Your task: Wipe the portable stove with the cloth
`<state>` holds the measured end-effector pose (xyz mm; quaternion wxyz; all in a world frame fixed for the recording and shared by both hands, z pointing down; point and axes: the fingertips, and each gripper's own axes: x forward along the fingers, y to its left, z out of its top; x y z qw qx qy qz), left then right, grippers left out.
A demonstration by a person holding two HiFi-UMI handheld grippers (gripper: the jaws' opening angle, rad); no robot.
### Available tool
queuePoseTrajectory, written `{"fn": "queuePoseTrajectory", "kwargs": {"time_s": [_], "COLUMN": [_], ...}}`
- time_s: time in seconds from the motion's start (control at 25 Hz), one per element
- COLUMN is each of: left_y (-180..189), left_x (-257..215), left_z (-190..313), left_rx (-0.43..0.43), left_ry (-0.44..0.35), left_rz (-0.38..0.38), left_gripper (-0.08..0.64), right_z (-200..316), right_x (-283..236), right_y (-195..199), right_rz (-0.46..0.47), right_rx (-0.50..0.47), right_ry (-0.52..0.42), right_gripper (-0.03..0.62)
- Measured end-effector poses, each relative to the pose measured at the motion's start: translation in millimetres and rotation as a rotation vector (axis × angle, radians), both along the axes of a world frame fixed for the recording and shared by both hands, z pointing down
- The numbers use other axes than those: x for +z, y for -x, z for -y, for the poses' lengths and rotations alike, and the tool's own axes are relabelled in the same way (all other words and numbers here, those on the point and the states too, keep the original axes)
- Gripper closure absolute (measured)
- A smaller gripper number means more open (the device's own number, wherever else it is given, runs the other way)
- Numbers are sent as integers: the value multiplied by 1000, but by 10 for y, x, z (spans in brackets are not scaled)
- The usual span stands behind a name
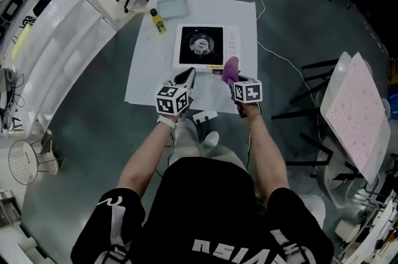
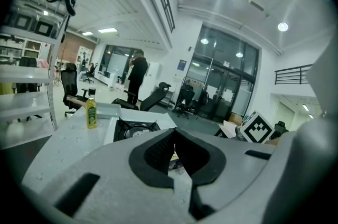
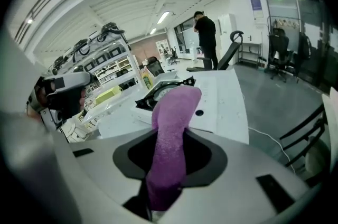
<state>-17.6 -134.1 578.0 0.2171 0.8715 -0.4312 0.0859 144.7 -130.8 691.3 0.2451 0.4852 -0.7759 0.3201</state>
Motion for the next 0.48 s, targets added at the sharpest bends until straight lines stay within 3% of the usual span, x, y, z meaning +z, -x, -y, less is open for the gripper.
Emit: {"fn": "queuePoseTrajectory", "kwargs": {"time_s": [0.48], "left_y": [206], "left_x": [-543], "left_z": [84], "left_rx": [-68], "left_ry": [-92], "left_rz": [-19], "left_gripper": [551], "right_z": [169], "right_x": [-1173], "right_y": [-103], "right_rz": [14], "right_rx": [-21], "right_ry": [-270], "right_gripper": [477]}}
